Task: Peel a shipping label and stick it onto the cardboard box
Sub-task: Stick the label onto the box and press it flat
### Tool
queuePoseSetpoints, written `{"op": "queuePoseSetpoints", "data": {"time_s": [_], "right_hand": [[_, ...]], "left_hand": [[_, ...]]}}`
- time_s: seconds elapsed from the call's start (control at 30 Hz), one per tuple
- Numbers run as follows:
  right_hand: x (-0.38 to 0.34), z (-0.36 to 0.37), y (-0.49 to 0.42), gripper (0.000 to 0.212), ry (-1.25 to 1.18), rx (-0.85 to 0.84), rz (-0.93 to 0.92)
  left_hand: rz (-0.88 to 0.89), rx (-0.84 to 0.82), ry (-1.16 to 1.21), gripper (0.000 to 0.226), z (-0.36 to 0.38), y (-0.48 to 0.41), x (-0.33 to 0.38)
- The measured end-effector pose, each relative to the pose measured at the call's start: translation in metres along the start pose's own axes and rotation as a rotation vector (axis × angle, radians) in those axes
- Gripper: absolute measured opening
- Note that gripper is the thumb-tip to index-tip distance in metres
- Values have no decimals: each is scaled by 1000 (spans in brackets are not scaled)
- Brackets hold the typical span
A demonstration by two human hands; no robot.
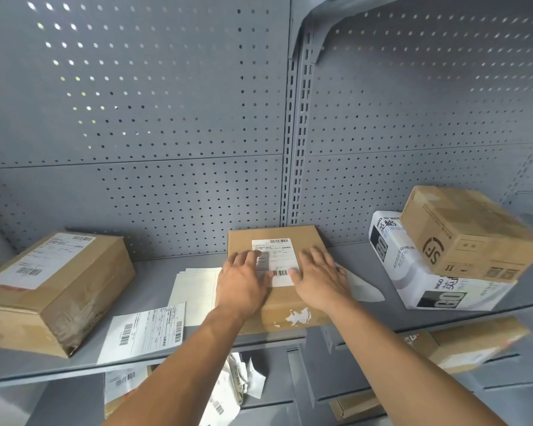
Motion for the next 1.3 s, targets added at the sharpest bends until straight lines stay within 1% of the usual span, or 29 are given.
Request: {"op": "queuePoseSetpoints", "data": {"time_s": [0.1, 0.3, 0.43, 0.47, 0.5, 0.53, 0.6, 0.63, 0.7, 0.8, 0.97, 1.1, 1.23, 1.3], "right_hand": [[3, 1, -2, 57, -8, 0, -11], [5, 1, -1, 52, -42, 29, -20], [6, 1, 1, 52, -50, 52, -7], [5, 1, 2, 54, -46, 60, -3], [4, 0, 3, 60, -39, 65, 2], [2, 0, 4, 71, -33, 65, 10], [-1, 0, 5, 95, -16, 60, 11], [-1, 0, 4, 104, -10, 59, 7], [0, 0, 3, 109, -5, 50, 4], [0, 0, 2, 101, -18, 38, 10], [2, 3, -1, 76, -29, 32, 20], [4, 4, -1, 59, -36, 59, 2], [5, 1, 1, 48, -63, 62, -19], [7, 0, 1, 47, -74, 64, -33]], "left_hand": [[19, -11, 29, 53, -4, 2, 2], [97, -25, 36, 75, -12, 6, 6], [76, -44, 56, 79, -9, 5, 2], [70, -41, 70, 77, -7, 5, 0], [65, -36, 77, 72, -3, 4, -2], [55, -29, 76, 69, 0, 3, -4], [40, -25, 58, 73, 3, 3, -5], [42, -22, 54, 76, 4, 2, -5], [57, -17, 47, 78, 5, -1, -7], [61, -10, 47, 77, 5, -2, -7], [34, -5, 96, 60, 1, 0, -6], [46, -9, 118, 57, 0, 0, -4], [69, -17, 88, 55, -1, 0, -4], [69, -22, 71, 53, -2, -1, -2]]}}
Point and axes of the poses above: each hand's wrist, its own y-axis away from the middle knuckle, its own z-axis out of the palm, x = y × z, the point moved 3 cm from there along -y, towards the middle knuckle, and after that the axes turned 6 degrees about y, right-handed, at the moved point
